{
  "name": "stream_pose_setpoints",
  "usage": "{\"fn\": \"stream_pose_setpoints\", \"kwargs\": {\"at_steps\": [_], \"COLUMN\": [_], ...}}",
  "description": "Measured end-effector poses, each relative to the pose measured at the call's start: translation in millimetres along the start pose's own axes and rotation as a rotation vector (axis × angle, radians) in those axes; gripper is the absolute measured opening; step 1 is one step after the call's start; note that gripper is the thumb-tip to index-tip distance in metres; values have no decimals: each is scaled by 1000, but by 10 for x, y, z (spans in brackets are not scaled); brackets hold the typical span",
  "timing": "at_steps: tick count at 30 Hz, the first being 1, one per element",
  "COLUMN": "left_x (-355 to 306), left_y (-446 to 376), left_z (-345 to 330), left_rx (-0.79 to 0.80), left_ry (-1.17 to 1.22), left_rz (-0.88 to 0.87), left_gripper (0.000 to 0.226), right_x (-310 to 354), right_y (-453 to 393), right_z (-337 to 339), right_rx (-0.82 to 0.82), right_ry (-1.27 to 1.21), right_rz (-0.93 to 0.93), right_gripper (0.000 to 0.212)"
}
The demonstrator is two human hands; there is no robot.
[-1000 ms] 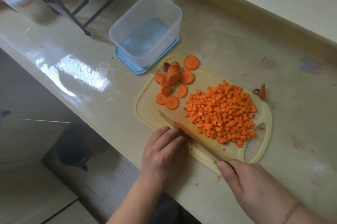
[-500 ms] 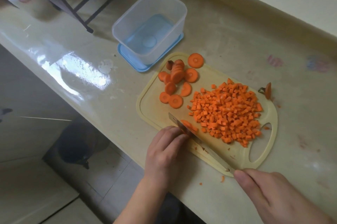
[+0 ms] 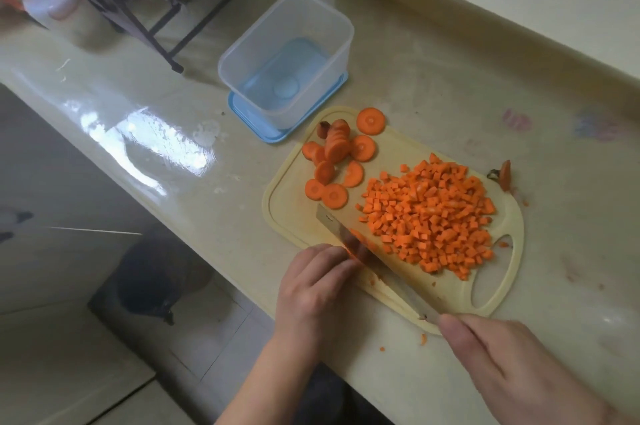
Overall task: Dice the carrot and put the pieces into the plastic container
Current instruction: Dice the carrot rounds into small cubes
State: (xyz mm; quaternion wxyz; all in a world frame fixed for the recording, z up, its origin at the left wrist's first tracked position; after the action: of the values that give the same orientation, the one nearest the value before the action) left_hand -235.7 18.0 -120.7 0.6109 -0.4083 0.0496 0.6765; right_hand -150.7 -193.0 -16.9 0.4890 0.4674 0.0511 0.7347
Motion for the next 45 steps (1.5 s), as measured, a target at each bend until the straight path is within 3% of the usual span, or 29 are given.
{"fn": "stream_pose_setpoints", "kwargs": {"at_steps": [3, 7, 11, 19, 26, 35, 40, 45], "left_x": [-21, -140, -211, -232, -169, 219, 260, 251], "left_y": [-43, -225, -378, -477, -436, -727, -841, -908], "left_z": [33, 81, 22, -94, -84, 280, 270, 235], "left_rx": [12, -37, 69, -6, 97, 604, 696, 749], "left_ry": [18, 5, -68, 13, -70, -47, -71, -78], "left_rz": [21, 148, 301, 338, 223, -177, -273, -286], "left_gripper": [6, 25, 37, 24, 17, 37, 47, 51], "right_x": [-33, -151, -171, -216, -262, -296, -244, -285], "right_y": [135, 253, 301, 358, 356, 357, 358, 346], "right_z": [94, 191, 208, 229, 267, 246, 259, 217], "right_rx": [-38, -138, -168, -155, -163, -182, -208, -214], "right_ry": [-104, -131, -138, -124, -119, -144, -154, -131], "right_rz": [-87, -175, -171, -180, -216, -246, -239, -242], "right_gripper": [90, 98, 89, 90, 99, 95, 90, 97]}}
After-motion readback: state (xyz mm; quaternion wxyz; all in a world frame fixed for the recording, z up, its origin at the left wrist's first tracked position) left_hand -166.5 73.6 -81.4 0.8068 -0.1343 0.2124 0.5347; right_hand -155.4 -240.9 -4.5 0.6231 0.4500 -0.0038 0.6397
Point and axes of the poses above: each hand's wrist, its own y-axis away from the middle knuckle, its own z-axis out of the back of the hand, x = y × z, the point moved 1 cm from there along -y, towards the middle knuckle, and after that the axes turned 1 degree about z, right-handed, at the moved point
